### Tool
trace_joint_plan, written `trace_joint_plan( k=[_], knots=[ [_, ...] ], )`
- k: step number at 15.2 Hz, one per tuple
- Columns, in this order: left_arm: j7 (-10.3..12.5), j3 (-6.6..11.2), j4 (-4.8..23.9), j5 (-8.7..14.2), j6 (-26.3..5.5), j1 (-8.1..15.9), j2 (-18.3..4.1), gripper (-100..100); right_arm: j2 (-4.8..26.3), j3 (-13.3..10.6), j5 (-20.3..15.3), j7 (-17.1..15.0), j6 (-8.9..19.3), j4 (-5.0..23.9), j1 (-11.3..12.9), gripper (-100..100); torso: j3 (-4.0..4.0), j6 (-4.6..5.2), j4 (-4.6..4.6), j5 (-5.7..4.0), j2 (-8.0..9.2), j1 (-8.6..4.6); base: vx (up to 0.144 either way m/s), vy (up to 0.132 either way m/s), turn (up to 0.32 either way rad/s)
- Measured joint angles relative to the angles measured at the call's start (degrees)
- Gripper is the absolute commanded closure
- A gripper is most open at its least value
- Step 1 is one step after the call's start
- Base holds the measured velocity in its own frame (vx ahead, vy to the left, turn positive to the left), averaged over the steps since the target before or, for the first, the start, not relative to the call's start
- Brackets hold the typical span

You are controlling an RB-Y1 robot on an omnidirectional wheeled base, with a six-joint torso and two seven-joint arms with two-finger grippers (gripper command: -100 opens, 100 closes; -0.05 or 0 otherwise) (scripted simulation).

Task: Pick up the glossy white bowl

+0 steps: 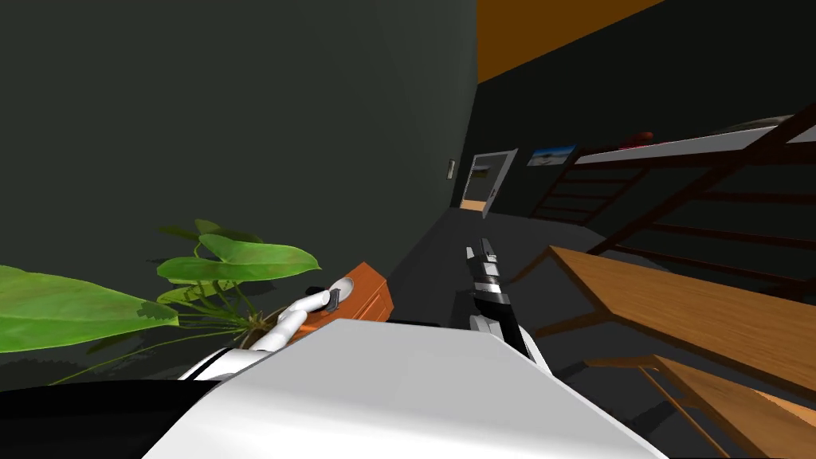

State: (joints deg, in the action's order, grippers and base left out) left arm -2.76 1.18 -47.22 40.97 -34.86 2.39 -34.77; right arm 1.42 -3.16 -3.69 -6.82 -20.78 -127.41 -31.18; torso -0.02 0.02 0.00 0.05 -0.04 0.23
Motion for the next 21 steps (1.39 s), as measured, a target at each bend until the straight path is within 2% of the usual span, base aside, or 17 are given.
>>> trace_joint_plan(
  k=[4, 7, 12, 13, 18, 21],
  knots=[
    [0.1, 0.05, 3.4, 1.8, -2.6, 1.2, -0.9, -100, 0.0, 0.0, 0.0, 0.0, 0.0, 0.0, 0.0, 0, -0.01, -0.03, 0.0, -0.01, -0.01, -0.02, -0.019, 0.019, -0.129],
    [-0.2, 0.1, 4.8, 2.8, -3.6, 1.6, -1.2, -100, 0.0, 0.0, 0.0, 0.0, 0.0, 0.0, 0.0, 0, -0.02, -0.05, -0.01, -0.01, -0.04, -0.05, -0.01, 0.021, -0.055],
    [2.0, 0.56, 8.3, -0.7, -0.7, 3.0, 1.8, -100, 0.0, 0.0, 0.0, 0.0, 0.0, 0.0, 0.0, 0, 0.01, -0.05, 0.0, 0.06, 0.03, 0.27, -0.028, 0.08, -0.095],
    [2.1, 0.56, 8.5, -0.9, -0.4, 3.1, 1.9, 100, 0.0, 0.0, 0.0, 0.0, 0.0, 0.0, 0.0, 0, 0.0, -0.06, 0.0, 0.05, 0.0, 0.19, -0.007, 0.021, -0.004],
    [2.1, 0.54, 8.5, -0.9, -0.5, 3.0, 1.9, 100, 0.0, 0.0, 0.0, 0.0, 0.0, 0.0, 0.0, 0, -0.03, -0.05, 0.01, -0.03, -0.08, -0.07, 0.002, -0.006, 0.022],
    [0.8, 0.3, 6.5, 1.2, -2.1, 2.2, 0.1, 100, 0.0, 0.0, 0.0, 0.0, 0.0, 0.0, 0.0, 0, -0.06, -0.13, 0.01, -0.16, -0.15, -0.48, 0.041, -0.102, 0.135]
  ],
)
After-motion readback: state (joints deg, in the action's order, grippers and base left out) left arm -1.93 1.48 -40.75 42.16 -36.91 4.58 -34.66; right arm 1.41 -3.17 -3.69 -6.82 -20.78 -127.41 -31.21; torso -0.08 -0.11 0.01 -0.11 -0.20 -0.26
